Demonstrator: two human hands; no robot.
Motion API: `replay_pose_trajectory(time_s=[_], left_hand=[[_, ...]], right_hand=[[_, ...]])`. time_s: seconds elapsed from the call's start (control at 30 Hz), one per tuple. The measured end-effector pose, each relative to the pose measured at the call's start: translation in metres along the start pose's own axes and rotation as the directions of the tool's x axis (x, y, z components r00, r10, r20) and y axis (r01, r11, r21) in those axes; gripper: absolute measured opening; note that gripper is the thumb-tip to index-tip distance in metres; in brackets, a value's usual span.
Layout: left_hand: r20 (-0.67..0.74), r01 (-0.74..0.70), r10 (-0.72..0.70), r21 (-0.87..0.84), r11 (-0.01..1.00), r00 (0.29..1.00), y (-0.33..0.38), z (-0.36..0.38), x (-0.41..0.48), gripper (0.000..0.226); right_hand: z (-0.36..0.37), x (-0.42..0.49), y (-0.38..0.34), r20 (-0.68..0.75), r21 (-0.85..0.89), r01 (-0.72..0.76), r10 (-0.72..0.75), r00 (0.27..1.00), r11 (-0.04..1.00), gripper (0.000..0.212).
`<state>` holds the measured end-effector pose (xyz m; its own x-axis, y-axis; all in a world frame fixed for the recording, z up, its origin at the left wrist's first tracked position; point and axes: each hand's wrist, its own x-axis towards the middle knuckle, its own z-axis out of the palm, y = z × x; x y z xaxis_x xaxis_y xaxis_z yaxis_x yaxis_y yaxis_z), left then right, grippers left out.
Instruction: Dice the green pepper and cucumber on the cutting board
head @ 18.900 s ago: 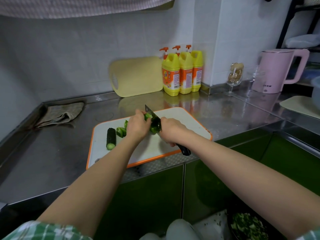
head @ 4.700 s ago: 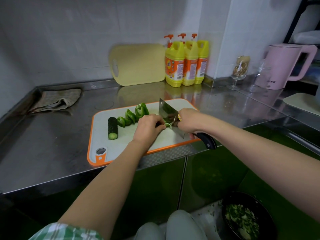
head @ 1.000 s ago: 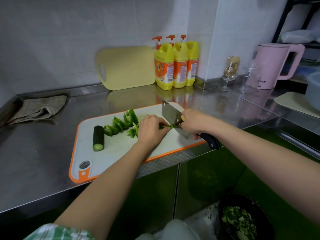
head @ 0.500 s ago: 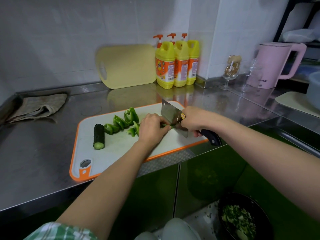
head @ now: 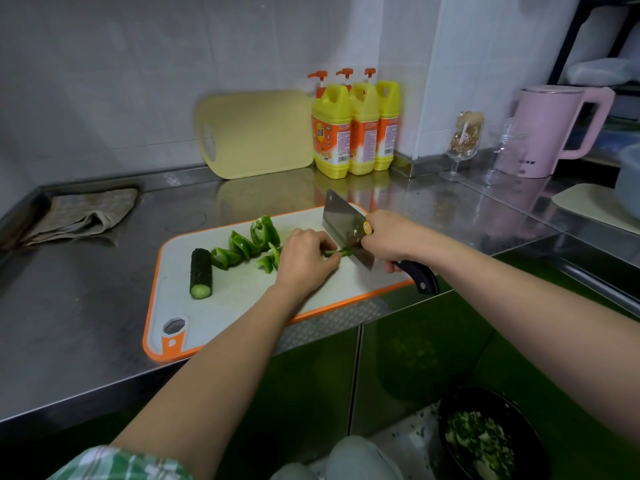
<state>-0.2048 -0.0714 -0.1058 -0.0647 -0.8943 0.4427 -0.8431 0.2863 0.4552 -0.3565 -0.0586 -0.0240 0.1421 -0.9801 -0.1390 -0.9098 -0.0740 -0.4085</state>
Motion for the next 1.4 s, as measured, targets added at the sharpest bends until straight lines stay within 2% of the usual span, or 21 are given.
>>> replay_pose_trajectory(time_s=[0.1, 0.2, 0.43, 0.6, 0.77, 0.93, 1.1, 1.23, 1.4], left_hand=[[0.001, -0.004, 0.004, -0.003, 1.0, 1.0, 0.0, 0.0, -0.001, 0.006], [0.006, -0.002, 0.002, -0.007, 1.0, 1.0, 0.0, 0.0, -0.001, 0.005], [0.03, -0.001, 0.001, 0.016, 1.0, 1.0, 0.0, -0.002, -0.002, 0.016], [0.021, 0.006, -0.006, -0.003, 1.0, 1.0, 0.0, -0.002, -0.002, 0.014], [0.02, 0.014, -0.014, -0.009, 1.0, 1.0, 0.001, -0.003, -0.002, 0.011], [0.031, 0.013, -0.012, -0.008, 1.0, 0.999, 0.002, -0.005, -0.002, 0.012], [0.013, -0.032, 0.032, 0.01, 0.999, 0.999, -0.004, -0.009, -0.006, 0.031], [-0.032, -0.054, 0.058, 0.107, 0.993, 0.998, -0.006, -0.01, -0.006, 0.021], [-0.029, -0.024, 0.028, 0.148, 0.989, 0.999, -0.004, -0.008, -0.007, 0.014]], right_hand=[[0.001, -0.005, -0.002, 0.066, -0.065, -0.017, 0.021, 0.998, 0.998, 0.023], [0.011, 0.0, -0.003, 0.067, -0.102, -0.032, 0.039, 0.997, 0.994, 0.021], [0.021, 0.007, 0.004, -0.097, 0.073, 0.013, -0.005, 0.995, 0.997, 0.008], [0.002, -0.002, 0.001, 0.013, 0.017, -0.007, 0.007, 1.0, 1.0, 0.02], [0.007, -0.009, -0.003, 0.078, -0.054, -0.025, 0.029, 0.997, 0.998, 0.02], [0.025, 0.003, -0.007, -0.025, -0.031, -0.015, 0.014, 1.0, 0.999, 0.018], [0.021, 0.009, 0.0, -0.096, 0.095, 0.029, -0.02, 0.995, 0.995, 0.008], [0.008, 0.001, -0.001, -0.021, 0.048, 0.009, -0.008, 1.0, 0.999, 0.015], [0.015, -0.005, -0.004, 0.053, -0.021, -0.001, 0.002, 0.999, 1.0, 0.02]])
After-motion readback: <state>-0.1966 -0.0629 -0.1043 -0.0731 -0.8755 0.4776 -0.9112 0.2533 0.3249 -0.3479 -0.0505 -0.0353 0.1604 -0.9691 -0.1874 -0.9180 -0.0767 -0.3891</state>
